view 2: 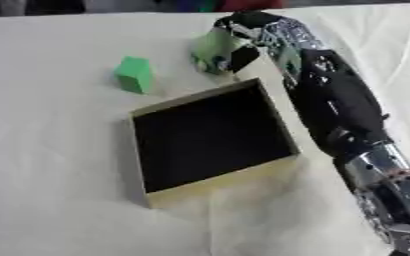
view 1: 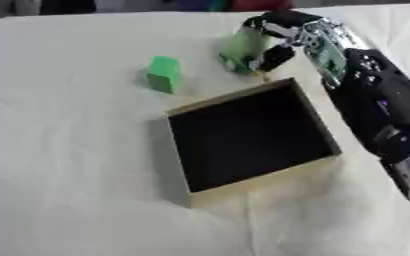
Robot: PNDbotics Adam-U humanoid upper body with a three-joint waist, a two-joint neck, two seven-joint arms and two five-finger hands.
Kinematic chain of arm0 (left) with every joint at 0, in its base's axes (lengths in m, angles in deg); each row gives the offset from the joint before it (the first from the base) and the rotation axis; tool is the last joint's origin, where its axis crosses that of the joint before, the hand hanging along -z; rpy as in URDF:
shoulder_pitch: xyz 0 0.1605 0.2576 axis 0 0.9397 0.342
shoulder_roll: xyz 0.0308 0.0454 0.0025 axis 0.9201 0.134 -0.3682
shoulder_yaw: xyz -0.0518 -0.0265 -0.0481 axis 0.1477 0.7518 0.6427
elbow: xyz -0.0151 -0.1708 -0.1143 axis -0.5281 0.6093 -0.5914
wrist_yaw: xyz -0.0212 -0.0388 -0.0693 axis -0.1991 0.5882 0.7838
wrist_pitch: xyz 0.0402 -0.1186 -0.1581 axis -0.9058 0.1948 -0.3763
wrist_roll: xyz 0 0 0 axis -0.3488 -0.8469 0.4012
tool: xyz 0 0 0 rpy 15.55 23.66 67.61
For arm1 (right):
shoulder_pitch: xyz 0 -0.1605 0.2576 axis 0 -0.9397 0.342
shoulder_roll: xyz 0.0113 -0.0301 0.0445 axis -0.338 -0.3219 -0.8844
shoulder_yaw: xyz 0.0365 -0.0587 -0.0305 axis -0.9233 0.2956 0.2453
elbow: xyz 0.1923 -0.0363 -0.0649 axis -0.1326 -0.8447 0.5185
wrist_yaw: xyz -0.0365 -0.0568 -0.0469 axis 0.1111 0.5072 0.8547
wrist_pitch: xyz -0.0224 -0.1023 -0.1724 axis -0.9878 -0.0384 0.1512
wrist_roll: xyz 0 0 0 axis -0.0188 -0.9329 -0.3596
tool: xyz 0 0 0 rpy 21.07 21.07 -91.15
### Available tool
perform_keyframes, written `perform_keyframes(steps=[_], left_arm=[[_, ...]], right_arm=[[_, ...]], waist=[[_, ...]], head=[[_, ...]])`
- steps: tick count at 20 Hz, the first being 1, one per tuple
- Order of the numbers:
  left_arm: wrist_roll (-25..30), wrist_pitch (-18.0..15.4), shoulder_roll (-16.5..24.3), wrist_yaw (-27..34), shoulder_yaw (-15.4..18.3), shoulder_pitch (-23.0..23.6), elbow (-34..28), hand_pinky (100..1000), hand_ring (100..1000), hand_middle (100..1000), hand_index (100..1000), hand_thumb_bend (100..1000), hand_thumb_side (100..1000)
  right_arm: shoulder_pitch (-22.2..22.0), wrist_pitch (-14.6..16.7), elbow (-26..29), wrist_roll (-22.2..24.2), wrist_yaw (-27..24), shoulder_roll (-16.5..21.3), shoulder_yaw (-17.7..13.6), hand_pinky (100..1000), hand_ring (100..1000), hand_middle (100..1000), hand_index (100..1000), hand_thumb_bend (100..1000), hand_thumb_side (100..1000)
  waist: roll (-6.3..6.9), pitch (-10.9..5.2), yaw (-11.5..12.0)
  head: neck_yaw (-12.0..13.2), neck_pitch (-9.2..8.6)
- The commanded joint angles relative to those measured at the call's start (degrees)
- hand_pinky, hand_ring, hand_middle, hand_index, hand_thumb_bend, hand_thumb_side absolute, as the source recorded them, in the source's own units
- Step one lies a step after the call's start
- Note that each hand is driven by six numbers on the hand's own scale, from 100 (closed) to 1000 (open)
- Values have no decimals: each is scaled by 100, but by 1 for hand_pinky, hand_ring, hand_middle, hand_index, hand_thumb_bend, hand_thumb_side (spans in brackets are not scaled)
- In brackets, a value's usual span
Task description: Pick up objects on the table and place them in the box.
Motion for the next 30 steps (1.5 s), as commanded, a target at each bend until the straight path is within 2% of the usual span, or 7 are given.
perform_keyframes(steps=[1, 7, 8, 14, 19, 24, 30], left_arm=[[-29, -10, 115, -1, 71, -90, -76, 802, 765, 803, 980, 226, 1000], [-24, -18, 117, -5, 79, -96, -76, 803, 767, 803, 980, 230, 1000], [-25, -20, 118, -6, 82, -96, -76, 803, 767, 803, 980, 225, 1000], [-18, -21, 133, -4, 86, -94, -76, 805, 769, 804, 980, 226, 1000], [9, -15, 160, -7, 84, -54, -76, 806, 771, 805, 980, 226, 1000], [25, -12, 191, -14, 92, 15, -76, 807, 773, 806, 980, 225, 1000], [35, -10, 216, -23, 92, 46, -76, 807, 773, 806, 980, 221, 1000]], right_arm=[[133, -22, 89, -67, -187, 54, 6, 806, 785, 612, 903, 100, 365], [151, -221, 198, -198, -397, 74, 76, 766, 713, 459, 731, 100, 374], [150, -244, 215, -238, -406, 83, 87, 761, 703, 440, 711, 100, 331], [168, -273, 407, -299, -508, 160, 238, 758, 698, 438, 709, 100, 328], [183, -319, 810, -244, -668, 264, 447, 761, 698, 446, 720, 100, 343], [69, -36, 1455, -173, -1061, 516, 809, 767, 698, 450, 725, 100, 349], [-156, 485, 2316, -153, -1591, 905, 1610, 764, 697, 453, 727, 100, 350]], waist=[[2, -141, 1], [0, -207, -4], [-1, -217, -4], [-12, -297, -35], [-14, -459, -108], [-15, -626, -167], [-3, -676, -175]], head=[[-1, -33], [-4, -50], [-3, -51], [19, -2], [57, 86], [100, 115], [102, 103]])
